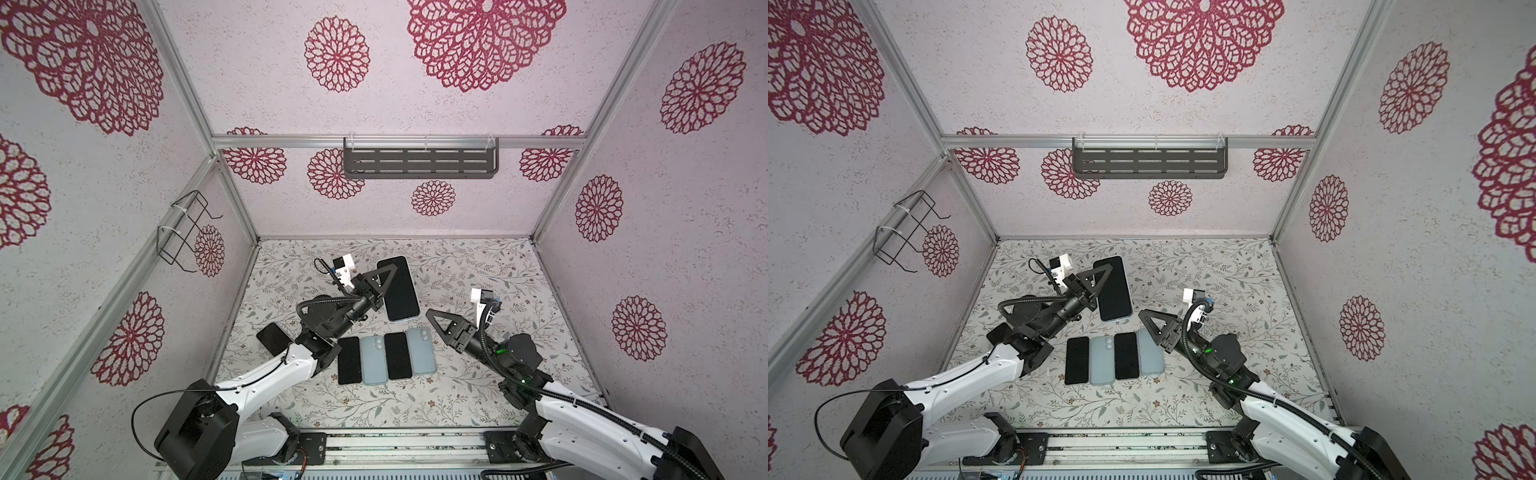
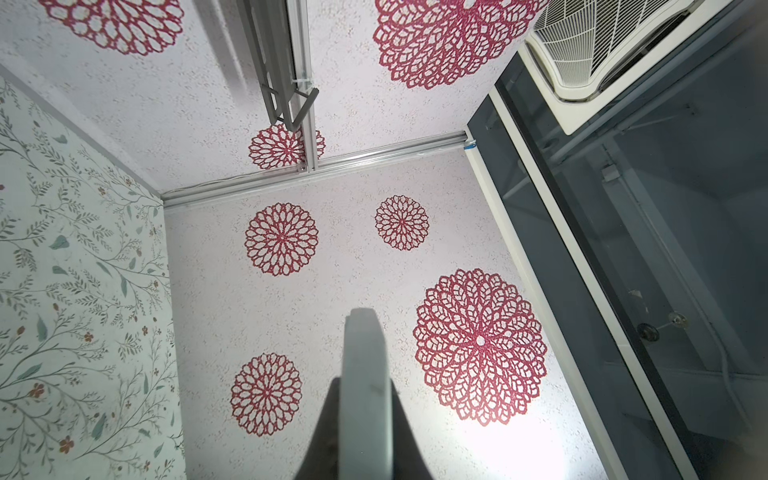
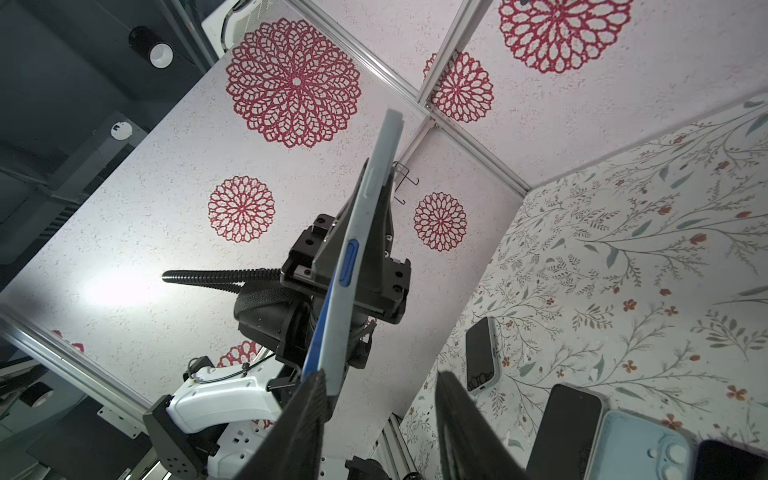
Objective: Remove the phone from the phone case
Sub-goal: 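Hold the phone upright with the left gripper while the right gripper moves below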
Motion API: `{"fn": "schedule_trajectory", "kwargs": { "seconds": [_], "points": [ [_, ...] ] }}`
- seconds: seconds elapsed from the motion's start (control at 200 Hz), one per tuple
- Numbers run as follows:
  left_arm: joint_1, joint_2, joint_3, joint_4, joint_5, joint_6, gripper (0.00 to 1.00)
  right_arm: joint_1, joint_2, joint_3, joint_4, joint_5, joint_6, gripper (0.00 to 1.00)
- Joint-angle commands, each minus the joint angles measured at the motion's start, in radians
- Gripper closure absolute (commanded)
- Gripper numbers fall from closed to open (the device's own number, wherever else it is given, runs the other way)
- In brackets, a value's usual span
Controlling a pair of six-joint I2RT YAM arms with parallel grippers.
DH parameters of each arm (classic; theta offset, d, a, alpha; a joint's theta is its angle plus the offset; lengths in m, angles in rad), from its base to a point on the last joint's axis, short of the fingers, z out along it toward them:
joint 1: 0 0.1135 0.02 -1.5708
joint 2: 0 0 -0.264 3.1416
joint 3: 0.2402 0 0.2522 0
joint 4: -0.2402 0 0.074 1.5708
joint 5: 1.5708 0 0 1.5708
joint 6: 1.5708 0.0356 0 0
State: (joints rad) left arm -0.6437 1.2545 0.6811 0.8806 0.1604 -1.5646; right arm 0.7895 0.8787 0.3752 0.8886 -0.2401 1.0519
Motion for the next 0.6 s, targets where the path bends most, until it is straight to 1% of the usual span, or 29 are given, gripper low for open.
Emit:
{"fn": "schedule_trajectory", "kwargs": {
  "seconds": [0.0, 0.26, 0.595],
  "points": [
    [-0.007, -0.02, 0.004, 0.09, -0.018, -0.009, 1.0, 0.011, 0.017, 0.005, 0.102, -0.019, 0.021, 0.55],
    [-0.011, -0.007, 0.003, 0.108, -0.019, -0.006, 1.0, 0.02, 0.051, 0.005, 0.153, -0.027, 0.034, 0.55],
    [-0.014, 0.001, 0.003, 0.121, -0.021, 0.0, 1.0, 0.028, 0.064, 0.005, 0.177, -0.031, 0.043, 0.56]
  ]
}}
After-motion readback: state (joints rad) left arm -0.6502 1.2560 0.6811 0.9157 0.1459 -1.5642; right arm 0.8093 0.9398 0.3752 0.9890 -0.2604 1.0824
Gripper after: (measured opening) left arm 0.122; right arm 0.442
